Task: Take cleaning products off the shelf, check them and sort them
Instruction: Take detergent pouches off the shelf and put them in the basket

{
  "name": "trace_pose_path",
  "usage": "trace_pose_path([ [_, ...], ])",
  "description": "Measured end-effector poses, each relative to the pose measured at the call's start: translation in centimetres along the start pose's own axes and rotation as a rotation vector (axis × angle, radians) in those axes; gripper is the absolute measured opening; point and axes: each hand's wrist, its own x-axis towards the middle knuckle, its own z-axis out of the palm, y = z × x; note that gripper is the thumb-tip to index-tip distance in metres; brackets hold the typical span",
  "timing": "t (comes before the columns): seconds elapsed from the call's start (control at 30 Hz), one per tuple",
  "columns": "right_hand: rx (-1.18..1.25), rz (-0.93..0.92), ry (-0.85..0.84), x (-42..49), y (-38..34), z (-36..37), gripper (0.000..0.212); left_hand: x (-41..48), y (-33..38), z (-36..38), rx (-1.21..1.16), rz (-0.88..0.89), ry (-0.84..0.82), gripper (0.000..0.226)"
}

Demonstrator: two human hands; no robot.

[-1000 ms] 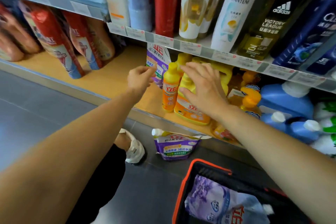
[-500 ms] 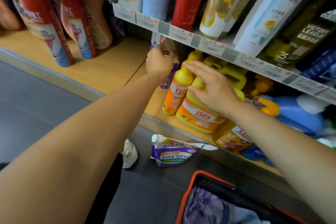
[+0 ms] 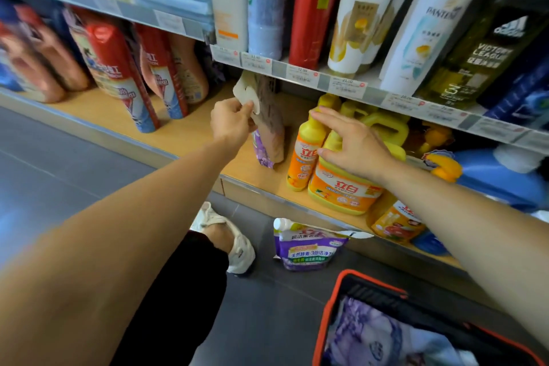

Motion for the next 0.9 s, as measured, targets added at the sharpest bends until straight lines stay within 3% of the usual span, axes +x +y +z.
trace_pose_path([
  [0.13,-0.033,0.001,-0.068,0.2,-0.2,-0.2,0.083,-1.8,1.5,-1.9,0.125,0.053,-0.026,0.029],
  [0.4,-0.103,0.110,-0.223,0.5,-1.7,-1.7,0.086,-6.5,6.0,-5.0,0.141,0.110,-0.068,0.029],
  [0.47,-0.049,0.104,-0.126,-0.6,-3.4,-2.3,0.080,-8.6,7.0,-5.4,0.136,0.142,-0.082,0.028],
  [0.57,0.249,0.038,0.063,-3.6,-6.8,-2.5,0.066,-11.7,8.7,-5.8,0.101,0.167,-0.101,0.029],
  [0.73,0.592,0.156,0.126,-9.1,-11.4,-2.0,0.070,-16.9,12.2,-5.0,-0.022,0.176,-0.172,0.026],
  [0.87,0.571,0.150,0.280,-12.3,-12.3,-2.5,0.021,-20.2,14.8,-3.5,-0.148,0.145,-0.226,0.026],
  [0.9,0.531,0.151,0.334,-13.0,-12.1,-3.1,0.026,-20.9,15.4,-3.0,-0.166,0.139,-0.245,0.026],
])
